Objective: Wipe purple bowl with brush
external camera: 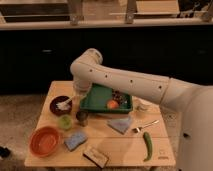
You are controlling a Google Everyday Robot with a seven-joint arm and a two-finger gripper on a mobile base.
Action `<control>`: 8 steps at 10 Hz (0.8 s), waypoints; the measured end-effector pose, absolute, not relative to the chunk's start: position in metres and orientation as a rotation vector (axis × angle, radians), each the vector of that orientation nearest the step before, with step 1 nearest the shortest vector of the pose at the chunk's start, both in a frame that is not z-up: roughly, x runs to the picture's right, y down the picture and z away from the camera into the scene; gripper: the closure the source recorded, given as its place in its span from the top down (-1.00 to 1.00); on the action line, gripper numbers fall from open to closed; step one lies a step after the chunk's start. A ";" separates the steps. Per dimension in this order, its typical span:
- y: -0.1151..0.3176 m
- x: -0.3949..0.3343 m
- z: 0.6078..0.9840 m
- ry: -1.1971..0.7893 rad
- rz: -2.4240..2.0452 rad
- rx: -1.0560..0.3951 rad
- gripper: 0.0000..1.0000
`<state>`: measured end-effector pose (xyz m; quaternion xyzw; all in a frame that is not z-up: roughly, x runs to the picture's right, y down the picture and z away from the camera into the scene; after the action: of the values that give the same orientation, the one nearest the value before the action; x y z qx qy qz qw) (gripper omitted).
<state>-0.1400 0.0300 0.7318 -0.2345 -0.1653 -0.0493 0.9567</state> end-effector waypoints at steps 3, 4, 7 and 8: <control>0.031 -0.148 0.750 -0.319 -0.111 -0.496 -1.00; 0.035 -0.152 0.758 -0.308 -0.121 -0.507 -1.00; 0.045 -0.163 0.779 -0.286 -0.138 -0.538 -1.00; 0.047 -0.165 0.784 -0.279 -0.139 -0.547 -1.00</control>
<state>-0.1647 0.0467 0.7842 -0.2691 -0.1372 -0.0683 0.9508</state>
